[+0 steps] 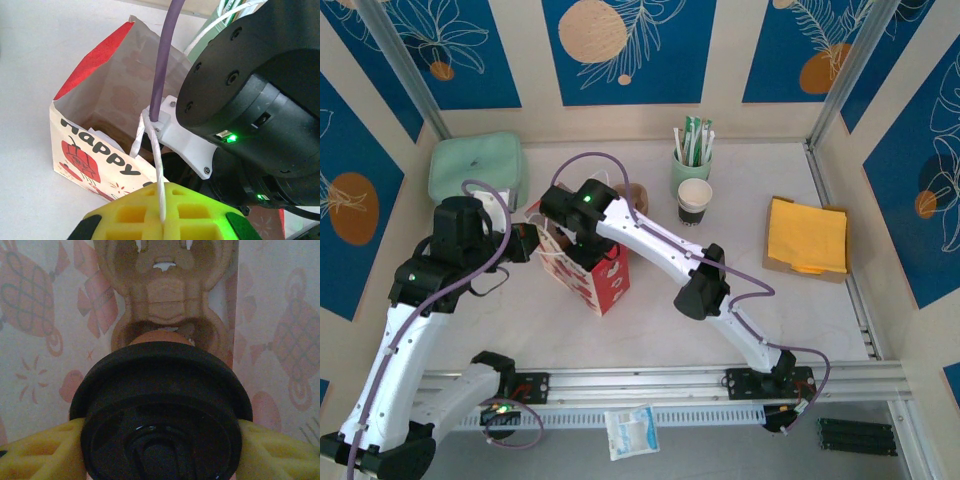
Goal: Pack the takeout coffee
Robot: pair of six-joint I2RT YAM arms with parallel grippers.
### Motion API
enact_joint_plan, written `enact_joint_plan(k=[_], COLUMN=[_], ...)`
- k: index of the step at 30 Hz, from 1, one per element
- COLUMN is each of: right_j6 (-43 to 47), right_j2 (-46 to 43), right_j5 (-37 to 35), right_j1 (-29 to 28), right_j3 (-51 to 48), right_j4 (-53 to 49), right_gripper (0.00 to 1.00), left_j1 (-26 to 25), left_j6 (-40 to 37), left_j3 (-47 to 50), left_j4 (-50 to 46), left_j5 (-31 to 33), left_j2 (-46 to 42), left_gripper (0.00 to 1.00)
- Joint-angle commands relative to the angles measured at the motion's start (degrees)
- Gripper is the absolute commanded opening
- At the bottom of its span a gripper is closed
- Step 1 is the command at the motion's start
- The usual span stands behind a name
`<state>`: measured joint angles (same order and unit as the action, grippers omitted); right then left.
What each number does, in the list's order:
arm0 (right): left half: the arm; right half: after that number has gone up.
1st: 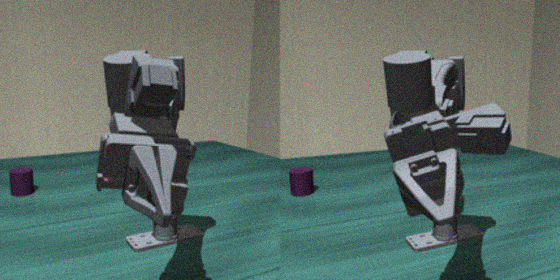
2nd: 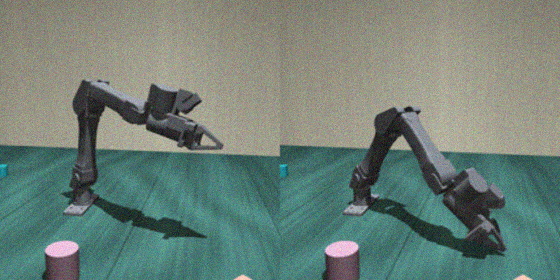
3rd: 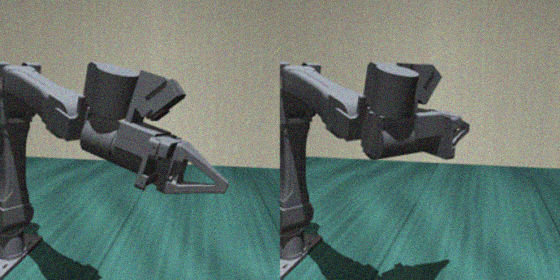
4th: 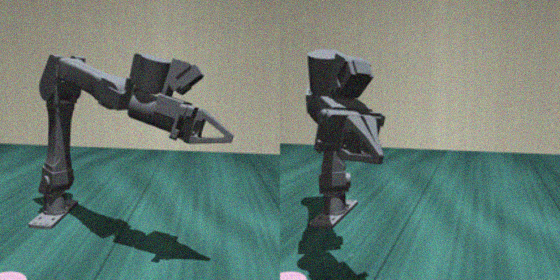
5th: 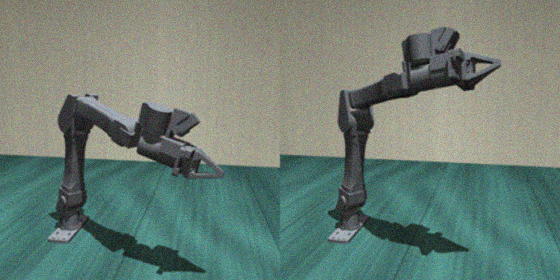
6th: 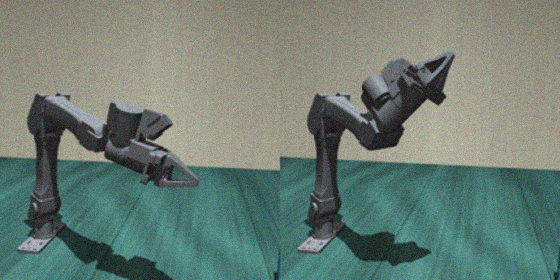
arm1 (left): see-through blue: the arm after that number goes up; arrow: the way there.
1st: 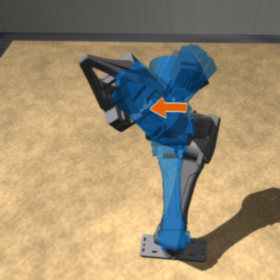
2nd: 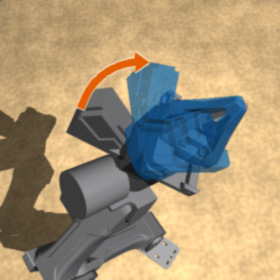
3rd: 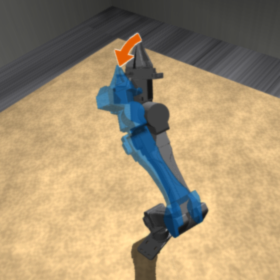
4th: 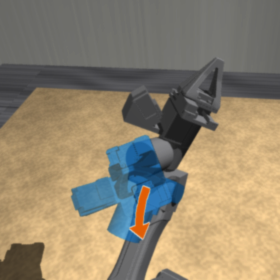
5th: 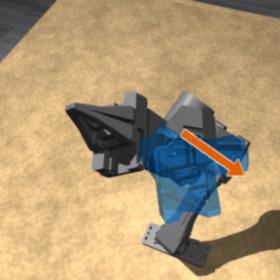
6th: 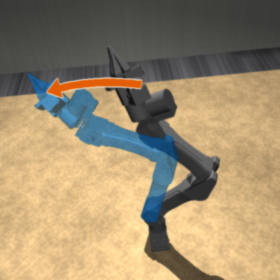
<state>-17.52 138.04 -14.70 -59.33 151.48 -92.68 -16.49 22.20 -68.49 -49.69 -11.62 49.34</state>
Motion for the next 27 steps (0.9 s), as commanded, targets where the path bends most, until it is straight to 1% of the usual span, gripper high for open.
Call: enact_joint_plan(k=[1, 9, 16, 27], right_j6=[0.29, 0.12, -1.15, -2.04], right_j2=[-0.23, -0.14, -0.14, -0.14], right_j5=[1.54, 1.3, -1.62, -3.31], right_j1=[0.18, 0.2, 0.16, 0.32], right_j3=[0.16, 0.14, -0.33, -0.35], right_j4=[-6.72, -6.54, -6.37, -6.43], right_gripper=[0.58, 0.57, 0.57, 0.57], left_j1=[0.58, 0.58, 0.58, 0.58], left_j6=[0.3, 0.3, 0.38, 0.39], left_j3=[0.48, 0.52, 0.43, 0.48], left_j4=[1.31, 1.25, 1.28, 1.42], left_j5=[-1.3, -1.22, -1.3, -1.38], left_j2=[-0.03, -0.04, -0.03, -0.01], left_gripper=[0.0, 0.0, 0.0, 0.0])
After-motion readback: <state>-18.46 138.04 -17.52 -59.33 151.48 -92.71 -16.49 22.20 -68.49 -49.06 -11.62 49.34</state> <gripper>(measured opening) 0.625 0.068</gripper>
